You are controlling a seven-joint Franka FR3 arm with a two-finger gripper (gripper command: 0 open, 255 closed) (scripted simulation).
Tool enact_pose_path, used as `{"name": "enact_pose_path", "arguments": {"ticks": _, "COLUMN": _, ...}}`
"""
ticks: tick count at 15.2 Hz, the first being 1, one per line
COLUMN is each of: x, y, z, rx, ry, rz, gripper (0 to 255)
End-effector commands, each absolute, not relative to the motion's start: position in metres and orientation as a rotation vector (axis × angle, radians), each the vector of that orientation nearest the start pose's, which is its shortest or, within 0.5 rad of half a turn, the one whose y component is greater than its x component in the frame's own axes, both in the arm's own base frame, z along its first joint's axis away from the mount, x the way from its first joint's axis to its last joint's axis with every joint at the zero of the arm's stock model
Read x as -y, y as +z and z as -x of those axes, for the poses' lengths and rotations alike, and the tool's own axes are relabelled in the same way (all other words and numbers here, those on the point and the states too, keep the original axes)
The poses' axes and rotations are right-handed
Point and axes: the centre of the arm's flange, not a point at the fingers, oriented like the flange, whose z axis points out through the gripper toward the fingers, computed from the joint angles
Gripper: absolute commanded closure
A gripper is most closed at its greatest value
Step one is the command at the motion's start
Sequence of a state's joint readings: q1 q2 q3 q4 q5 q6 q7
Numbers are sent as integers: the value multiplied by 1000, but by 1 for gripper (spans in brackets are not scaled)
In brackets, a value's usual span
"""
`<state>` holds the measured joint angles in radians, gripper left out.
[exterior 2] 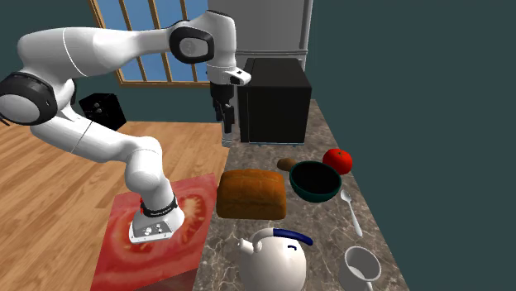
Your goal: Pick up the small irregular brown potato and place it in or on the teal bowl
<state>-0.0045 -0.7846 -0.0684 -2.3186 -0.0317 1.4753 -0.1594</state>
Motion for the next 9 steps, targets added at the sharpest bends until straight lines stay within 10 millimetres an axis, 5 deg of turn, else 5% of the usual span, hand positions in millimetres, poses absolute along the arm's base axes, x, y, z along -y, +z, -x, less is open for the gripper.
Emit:
{"name": "enact_pose_path", "arguments": {"ticks": 1, "x": 32, "y": 599, "z": -296, "rx": 165, "ry": 90, "rz": 3113, "gripper": 0}}
{"name": "enact_pose_path", "arguments": {"ticks": 9, "x": -1, "y": 539, "z": -388, "rx": 44, "ry": 164, "rz": 3185, "gripper": 0}}
